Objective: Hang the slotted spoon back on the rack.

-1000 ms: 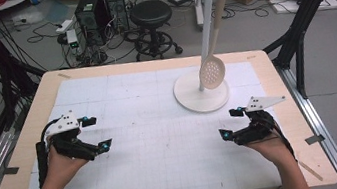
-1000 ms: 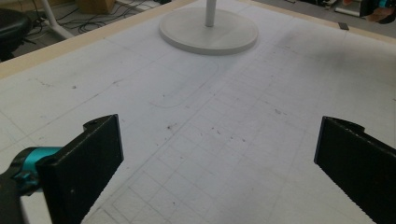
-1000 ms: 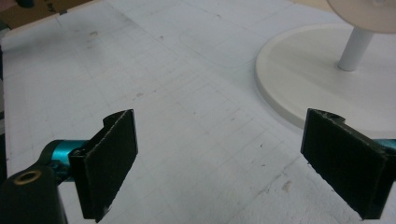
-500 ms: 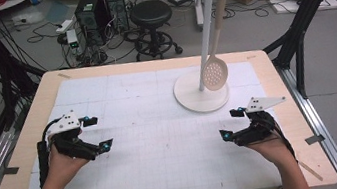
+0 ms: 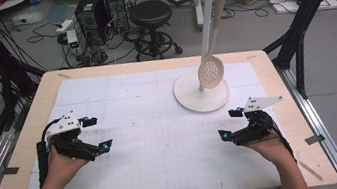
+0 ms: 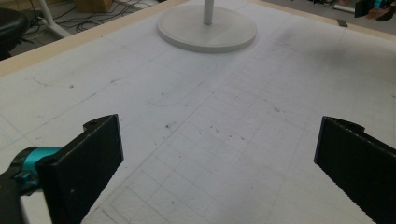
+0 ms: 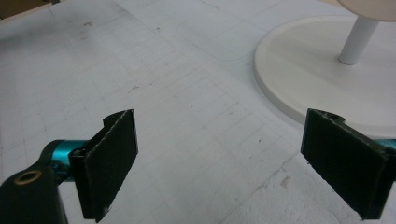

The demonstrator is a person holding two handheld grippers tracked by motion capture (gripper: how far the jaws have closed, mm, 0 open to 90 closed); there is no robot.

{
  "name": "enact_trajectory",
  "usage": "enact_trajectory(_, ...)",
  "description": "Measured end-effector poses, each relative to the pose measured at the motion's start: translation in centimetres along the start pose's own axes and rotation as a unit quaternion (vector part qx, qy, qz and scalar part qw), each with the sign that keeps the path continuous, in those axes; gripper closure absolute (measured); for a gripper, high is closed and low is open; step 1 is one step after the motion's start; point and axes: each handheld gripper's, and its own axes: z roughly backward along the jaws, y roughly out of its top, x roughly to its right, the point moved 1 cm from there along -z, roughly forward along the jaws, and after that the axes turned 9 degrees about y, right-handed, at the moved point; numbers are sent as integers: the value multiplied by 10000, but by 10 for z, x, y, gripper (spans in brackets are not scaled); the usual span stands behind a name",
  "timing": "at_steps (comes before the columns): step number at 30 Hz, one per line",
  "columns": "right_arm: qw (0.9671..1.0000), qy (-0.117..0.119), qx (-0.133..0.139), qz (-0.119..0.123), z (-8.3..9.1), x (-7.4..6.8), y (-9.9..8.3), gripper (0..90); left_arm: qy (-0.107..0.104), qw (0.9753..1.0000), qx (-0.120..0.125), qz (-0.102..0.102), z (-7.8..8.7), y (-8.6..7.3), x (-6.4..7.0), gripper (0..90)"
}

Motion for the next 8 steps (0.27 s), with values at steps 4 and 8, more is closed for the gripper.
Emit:
enact_trajectory(4, 10000, 3, -8, -18, 0, 0, 0, 104, -3, 10000, -1, 7, 0, 0, 0, 17)
enact_trajectory(8, 10000, -23, 14, -22, 2, 1, 0, 104, 4, 10000, -3, 3, -1, 0, 0, 17)
